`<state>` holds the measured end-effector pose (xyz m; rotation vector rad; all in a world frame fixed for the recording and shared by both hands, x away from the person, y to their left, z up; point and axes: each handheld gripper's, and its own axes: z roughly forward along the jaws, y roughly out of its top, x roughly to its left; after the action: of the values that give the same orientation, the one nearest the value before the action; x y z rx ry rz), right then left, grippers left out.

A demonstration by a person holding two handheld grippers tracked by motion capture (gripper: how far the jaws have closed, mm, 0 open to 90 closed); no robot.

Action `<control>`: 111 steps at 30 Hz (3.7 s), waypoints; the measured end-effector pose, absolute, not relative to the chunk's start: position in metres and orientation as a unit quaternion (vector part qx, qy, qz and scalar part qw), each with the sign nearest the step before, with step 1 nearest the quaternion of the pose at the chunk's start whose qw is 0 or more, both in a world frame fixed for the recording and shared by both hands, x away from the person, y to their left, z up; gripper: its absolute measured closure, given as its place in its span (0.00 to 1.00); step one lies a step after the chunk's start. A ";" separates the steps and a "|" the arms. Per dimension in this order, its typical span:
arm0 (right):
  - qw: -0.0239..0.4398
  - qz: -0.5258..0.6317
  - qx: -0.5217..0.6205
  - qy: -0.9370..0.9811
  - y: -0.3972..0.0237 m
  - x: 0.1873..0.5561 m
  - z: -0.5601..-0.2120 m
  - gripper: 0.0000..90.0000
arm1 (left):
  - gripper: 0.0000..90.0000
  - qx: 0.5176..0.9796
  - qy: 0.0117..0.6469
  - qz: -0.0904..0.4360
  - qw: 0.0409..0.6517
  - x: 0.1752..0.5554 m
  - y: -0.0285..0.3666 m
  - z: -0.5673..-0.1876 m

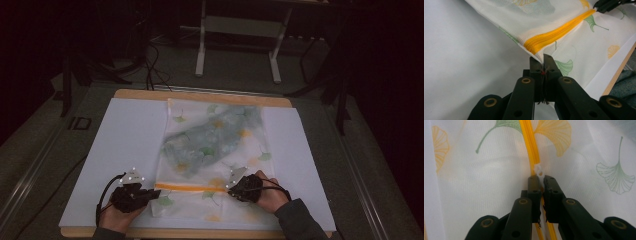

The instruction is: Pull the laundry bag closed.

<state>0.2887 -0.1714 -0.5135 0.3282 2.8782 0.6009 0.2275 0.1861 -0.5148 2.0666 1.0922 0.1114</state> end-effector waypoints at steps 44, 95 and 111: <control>0.091 0.193 0.129 0.968 -0.206 0.287 -0.511 0.94 | 0.98 0.811 0.432 0.046 0.392 0.228 0.188 -0.515; 0.093 0.189 0.157 0.965 -0.243 0.286 -0.509 0.94 | 0.98 0.810 0.436 0.045 0.390 0.227 0.190 -0.516; 0.093 0.186 0.165 0.964 -0.255 0.286 -0.508 0.94 | 0.98 0.810 0.436 0.047 0.389 0.227 0.191 -0.516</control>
<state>0.2858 -0.2546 -0.5075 0.4893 2.8620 0.5515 0.2272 0.1907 -0.5158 2.0594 1.1086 0.1192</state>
